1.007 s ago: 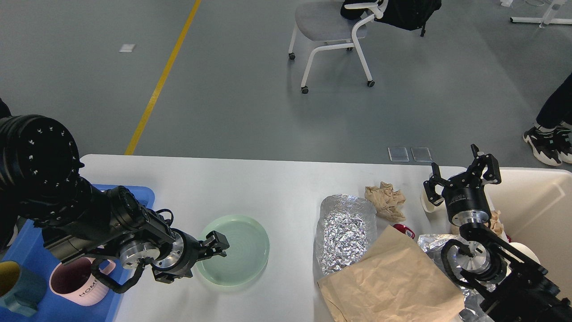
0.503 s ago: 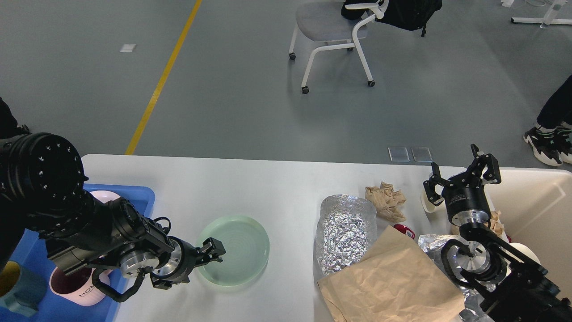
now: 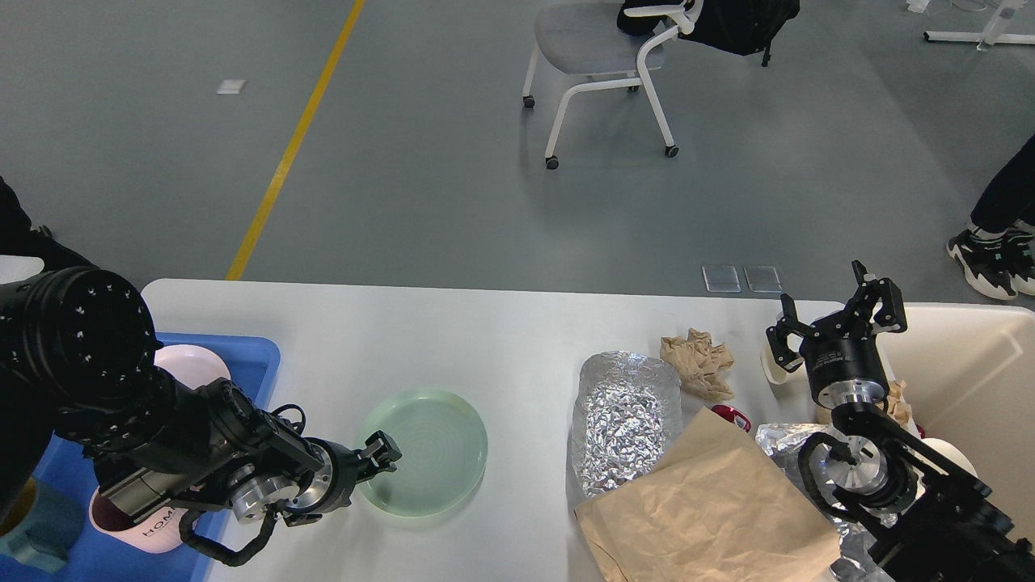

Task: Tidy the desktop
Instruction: 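Grasp the rim of the pale green plate with the left gripper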

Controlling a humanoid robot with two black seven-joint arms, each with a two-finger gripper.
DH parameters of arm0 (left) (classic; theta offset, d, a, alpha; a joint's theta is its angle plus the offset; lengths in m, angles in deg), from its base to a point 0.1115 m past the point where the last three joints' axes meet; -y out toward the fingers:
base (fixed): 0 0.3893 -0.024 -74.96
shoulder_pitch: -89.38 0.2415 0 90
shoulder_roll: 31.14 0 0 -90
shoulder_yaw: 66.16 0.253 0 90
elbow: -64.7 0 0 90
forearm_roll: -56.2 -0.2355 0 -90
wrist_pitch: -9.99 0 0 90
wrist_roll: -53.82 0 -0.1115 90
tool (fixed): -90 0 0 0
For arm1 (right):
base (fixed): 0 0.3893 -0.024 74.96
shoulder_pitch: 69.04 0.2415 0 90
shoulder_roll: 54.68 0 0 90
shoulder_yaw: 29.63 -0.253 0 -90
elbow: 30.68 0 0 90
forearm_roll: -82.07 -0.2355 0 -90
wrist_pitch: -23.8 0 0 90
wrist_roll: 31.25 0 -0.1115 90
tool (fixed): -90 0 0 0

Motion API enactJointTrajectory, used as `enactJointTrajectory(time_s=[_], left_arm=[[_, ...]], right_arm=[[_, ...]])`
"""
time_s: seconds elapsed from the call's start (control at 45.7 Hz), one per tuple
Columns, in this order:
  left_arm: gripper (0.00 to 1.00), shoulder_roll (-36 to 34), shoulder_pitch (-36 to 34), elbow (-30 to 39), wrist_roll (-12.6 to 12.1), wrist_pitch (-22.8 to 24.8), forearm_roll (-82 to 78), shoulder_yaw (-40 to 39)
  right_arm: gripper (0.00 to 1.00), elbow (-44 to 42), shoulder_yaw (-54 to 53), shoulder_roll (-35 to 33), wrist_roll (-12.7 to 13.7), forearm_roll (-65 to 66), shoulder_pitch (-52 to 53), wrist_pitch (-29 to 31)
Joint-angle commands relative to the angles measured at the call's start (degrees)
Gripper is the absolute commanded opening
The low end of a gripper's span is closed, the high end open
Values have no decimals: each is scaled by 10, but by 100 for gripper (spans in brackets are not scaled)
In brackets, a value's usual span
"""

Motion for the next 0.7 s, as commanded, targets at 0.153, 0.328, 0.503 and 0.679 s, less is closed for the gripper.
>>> enactJointTrajectory(time_s=[0.153, 0.328, 0.503, 0.679], left_arm=[[51, 4, 25, -21, -2, 1, -1, -1], [45, 3, 25, -22, -1, 2, -1, -2], [27, 3, 25, -23, -3, 4, 0, -2], [19, 2, 24, -23, -3, 21, 0, -2]], right_arm=[[100, 0, 0, 0, 0, 0, 0, 0], [100, 0, 0, 0, 0, 0, 0, 0], [100, 0, 0, 0, 0, 0, 0, 0], [100, 0, 0, 0, 0, 0, 0, 0]])
